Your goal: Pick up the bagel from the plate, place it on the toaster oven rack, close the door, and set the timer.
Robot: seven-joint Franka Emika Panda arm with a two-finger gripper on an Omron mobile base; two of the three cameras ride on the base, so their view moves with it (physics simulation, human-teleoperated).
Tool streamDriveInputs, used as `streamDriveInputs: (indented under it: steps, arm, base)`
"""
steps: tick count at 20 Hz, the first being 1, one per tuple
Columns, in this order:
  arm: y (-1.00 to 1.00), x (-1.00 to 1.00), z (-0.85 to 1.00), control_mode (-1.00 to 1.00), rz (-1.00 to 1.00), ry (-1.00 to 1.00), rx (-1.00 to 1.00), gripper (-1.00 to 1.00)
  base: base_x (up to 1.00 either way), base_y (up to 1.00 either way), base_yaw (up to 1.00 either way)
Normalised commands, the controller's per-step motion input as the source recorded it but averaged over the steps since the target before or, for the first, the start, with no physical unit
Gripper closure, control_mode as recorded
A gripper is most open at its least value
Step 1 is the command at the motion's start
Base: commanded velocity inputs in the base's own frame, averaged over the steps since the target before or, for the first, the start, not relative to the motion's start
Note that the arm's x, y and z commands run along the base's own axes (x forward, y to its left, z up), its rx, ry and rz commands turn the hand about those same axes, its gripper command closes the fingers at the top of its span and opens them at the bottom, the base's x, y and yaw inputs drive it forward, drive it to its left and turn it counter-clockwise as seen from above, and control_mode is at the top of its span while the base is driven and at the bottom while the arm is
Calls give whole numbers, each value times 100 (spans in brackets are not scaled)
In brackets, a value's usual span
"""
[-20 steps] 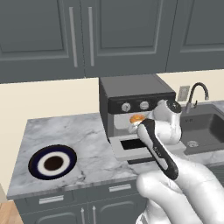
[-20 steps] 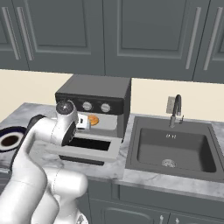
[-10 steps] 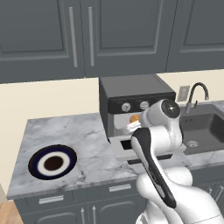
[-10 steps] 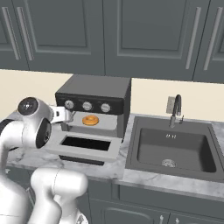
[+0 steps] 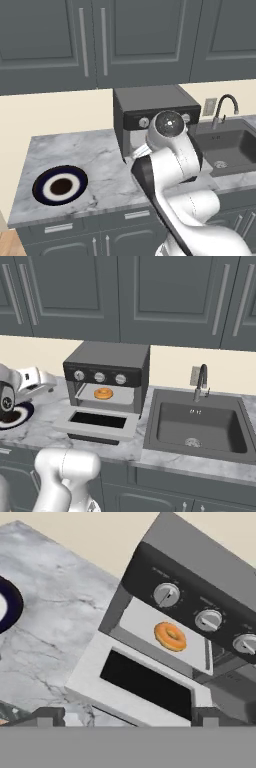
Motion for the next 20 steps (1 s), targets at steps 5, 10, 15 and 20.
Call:
streamDriveInputs:
  steps: [5, 10, 15, 20]
  arm:
    - [39, -54, -21, -100, 0, 0, -33, -100]
    - [21, -27, -39, -100, 0, 0, -30, -100]
    - [0, 1, -44, -100, -1, 4, -20, -100]
    - [0, 21, -31, -100, -7, 14, -8, -100]
  base:
    - [0, 0, 0]
    - [0, 0, 0]
    - [0, 0, 0]
    - [0, 0, 0]
